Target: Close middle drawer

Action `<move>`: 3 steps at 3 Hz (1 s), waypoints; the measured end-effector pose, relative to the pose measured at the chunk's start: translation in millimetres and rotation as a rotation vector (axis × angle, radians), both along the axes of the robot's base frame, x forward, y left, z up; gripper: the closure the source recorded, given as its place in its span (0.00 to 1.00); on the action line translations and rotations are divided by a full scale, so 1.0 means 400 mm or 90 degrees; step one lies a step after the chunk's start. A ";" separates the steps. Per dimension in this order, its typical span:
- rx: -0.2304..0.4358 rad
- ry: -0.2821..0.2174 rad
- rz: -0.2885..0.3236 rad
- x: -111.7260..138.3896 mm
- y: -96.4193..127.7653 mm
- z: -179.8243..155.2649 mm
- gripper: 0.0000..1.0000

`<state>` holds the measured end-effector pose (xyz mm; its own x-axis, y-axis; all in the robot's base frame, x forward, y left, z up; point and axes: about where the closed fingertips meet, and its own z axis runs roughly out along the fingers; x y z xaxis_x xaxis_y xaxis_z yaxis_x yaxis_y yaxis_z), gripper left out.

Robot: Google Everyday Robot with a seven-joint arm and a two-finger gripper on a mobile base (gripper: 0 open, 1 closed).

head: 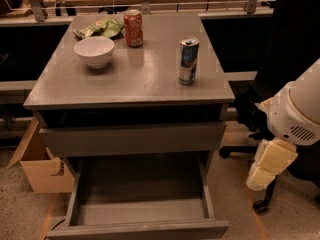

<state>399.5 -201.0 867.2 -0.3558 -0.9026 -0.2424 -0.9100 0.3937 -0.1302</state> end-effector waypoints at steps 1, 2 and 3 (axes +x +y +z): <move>0.000 0.000 0.000 0.000 0.000 0.000 0.00; 0.024 0.028 -0.018 0.000 0.009 -0.077 0.00; 0.056 0.085 -0.063 -0.003 0.027 -0.239 0.00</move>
Offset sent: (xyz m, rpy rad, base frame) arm 0.0019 0.0098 -0.0901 0.1115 0.1313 -0.0830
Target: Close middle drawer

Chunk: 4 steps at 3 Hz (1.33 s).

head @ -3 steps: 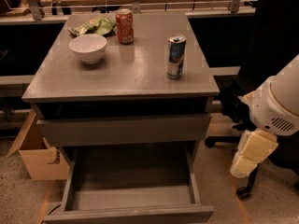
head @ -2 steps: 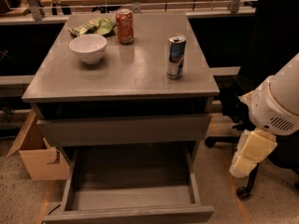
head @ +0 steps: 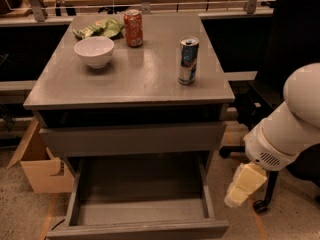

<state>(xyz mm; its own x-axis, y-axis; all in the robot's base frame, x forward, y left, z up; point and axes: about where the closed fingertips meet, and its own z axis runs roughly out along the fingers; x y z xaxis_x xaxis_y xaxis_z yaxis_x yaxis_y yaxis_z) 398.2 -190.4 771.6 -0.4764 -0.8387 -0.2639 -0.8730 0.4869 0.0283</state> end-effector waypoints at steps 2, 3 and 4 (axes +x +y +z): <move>0.068 0.120 -0.093 -0.021 0.048 -0.315 0.41; 0.071 0.125 -0.096 -0.021 0.050 -0.331 0.64; 0.070 0.124 -0.095 -0.022 0.050 -0.329 0.88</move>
Offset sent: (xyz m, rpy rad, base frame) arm -0.0118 0.0329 -0.1980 0.1753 0.3002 -0.2382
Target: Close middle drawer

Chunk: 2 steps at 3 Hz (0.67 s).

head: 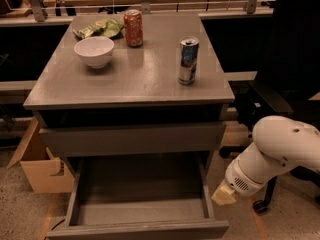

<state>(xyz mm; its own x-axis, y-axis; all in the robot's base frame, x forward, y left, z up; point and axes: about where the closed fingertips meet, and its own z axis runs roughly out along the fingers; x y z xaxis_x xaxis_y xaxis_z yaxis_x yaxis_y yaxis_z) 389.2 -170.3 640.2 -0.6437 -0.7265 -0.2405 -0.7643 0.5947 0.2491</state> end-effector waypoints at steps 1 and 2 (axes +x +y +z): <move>-0.001 0.000 0.001 -0.001 0.001 0.001 1.00; -0.026 0.021 -0.004 -0.038 0.021 -0.073 1.00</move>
Offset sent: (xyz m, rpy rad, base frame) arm -0.0638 0.0350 -0.1261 -0.1725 0.1491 -0.0333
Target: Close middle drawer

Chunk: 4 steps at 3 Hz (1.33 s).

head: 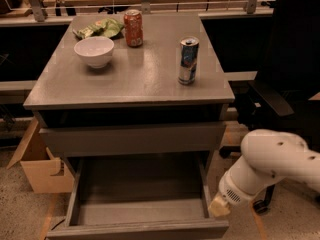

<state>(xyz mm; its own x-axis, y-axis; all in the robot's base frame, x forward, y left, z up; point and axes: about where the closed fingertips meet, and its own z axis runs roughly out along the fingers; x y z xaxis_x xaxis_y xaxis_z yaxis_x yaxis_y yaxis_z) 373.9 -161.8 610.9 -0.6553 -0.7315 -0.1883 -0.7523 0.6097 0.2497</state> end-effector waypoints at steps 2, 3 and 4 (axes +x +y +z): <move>-0.091 0.121 -0.024 -0.133 0.066 -0.361 1.00; -0.105 0.123 -0.022 -0.116 0.106 -0.455 1.00; -0.092 0.093 -0.026 -0.085 0.135 -0.493 1.00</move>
Offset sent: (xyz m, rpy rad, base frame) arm -0.0697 0.0404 -0.2075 -0.2001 0.2762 -0.0473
